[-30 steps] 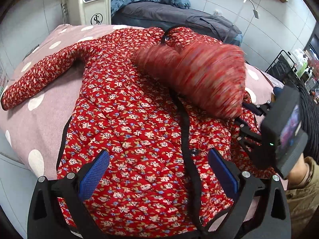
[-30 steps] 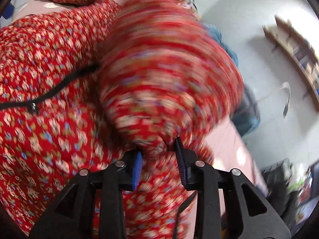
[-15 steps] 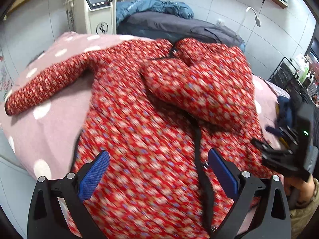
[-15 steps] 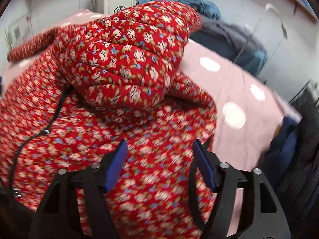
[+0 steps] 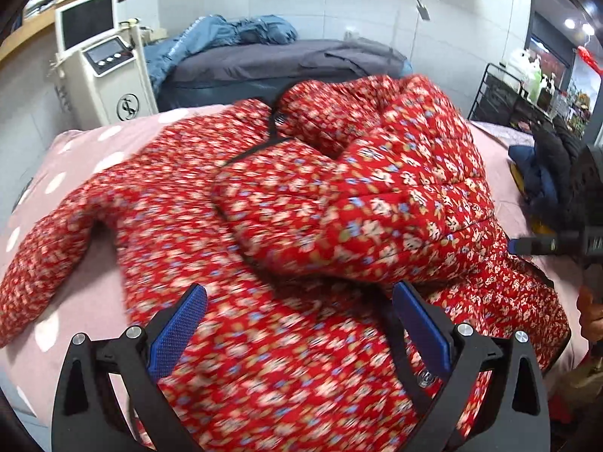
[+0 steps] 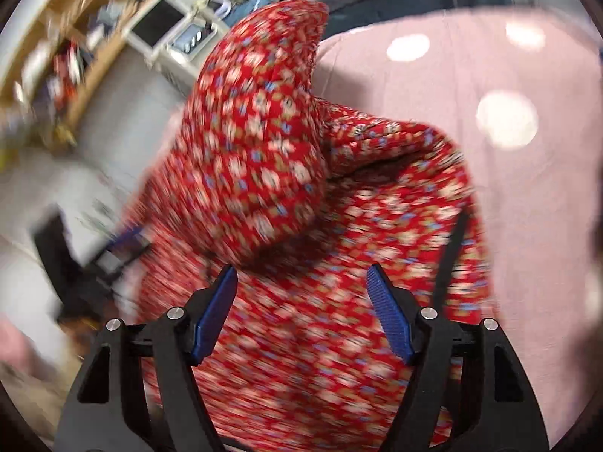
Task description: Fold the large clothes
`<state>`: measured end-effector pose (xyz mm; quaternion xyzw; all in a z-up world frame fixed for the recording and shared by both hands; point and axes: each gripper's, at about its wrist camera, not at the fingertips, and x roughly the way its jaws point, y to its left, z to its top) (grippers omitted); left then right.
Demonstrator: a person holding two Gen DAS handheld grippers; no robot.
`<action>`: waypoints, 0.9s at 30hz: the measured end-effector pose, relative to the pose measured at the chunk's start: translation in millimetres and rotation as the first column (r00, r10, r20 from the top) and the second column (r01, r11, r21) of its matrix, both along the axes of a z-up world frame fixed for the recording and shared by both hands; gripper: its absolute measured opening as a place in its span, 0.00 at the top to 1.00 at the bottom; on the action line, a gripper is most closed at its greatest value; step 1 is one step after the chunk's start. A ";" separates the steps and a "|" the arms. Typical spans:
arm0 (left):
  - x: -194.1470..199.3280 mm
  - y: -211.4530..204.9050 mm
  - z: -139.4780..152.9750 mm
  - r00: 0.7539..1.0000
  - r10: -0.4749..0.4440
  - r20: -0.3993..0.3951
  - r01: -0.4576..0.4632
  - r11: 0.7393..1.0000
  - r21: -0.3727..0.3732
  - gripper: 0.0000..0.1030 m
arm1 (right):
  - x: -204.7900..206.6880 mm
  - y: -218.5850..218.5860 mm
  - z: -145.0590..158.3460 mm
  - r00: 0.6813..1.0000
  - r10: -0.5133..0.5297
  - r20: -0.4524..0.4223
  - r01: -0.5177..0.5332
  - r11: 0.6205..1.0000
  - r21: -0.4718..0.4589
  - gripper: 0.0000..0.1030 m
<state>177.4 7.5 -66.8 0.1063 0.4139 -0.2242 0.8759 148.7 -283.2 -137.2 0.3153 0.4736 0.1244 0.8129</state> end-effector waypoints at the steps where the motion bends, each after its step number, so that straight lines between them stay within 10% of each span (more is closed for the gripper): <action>1: 0.3 -3.7 0.0 1.000 0.004 0.000 -0.004 1.000 -0.006 0.06 | 6.5 -1.7 -2.4 1.000 -0.012 -0.005 0.012 0.999 0.037 0.31; 7: -6.7 -6.2 1.7 1.000 0.011 -0.014 -0.012 0.997 -0.073 0.06 | 69.8 -6.2 -25.7 0.998 -0.065 -0.019 0.068 0.962 0.265 0.31; 9: -9.0 -0.9 -0.9 1.000 0.018 -0.021 -0.019 0.998 -0.056 0.06 | 89.2 -8.8 -22.6 0.995 -0.095 -0.011 0.094 0.954 0.284 0.51; 13: -13.2 14.9 -1.4 0.999 0.042 -0.017 -0.042 0.999 -0.026 0.06 | 105.5 -37.3 29.2 0.973 -0.196 0.120 0.183 0.976 0.117 0.79; 17: -5.8 30.8 2.7 0.997 0.076 -0.027 -0.077 0.996 -0.049 0.06 | 111.4 -108.9 79.2 0.889 -0.437 0.139 0.449 0.891 -0.069 0.81; 23: 17.9 30.5 7.8 0.994 0.103 -0.030 -0.106 0.989 -0.104 0.06 | 125.0 -165.9 11.2 0.839 -0.499 -0.218 0.544 0.790 0.283 0.52; 27: 33.8 19.9 4.9 0.997 0.077 0.003 -0.077 0.995 -0.063 0.06 | 106.9 -155.2 24.6 0.829 -0.547 -0.114 0.559 0.810 0.178 0.26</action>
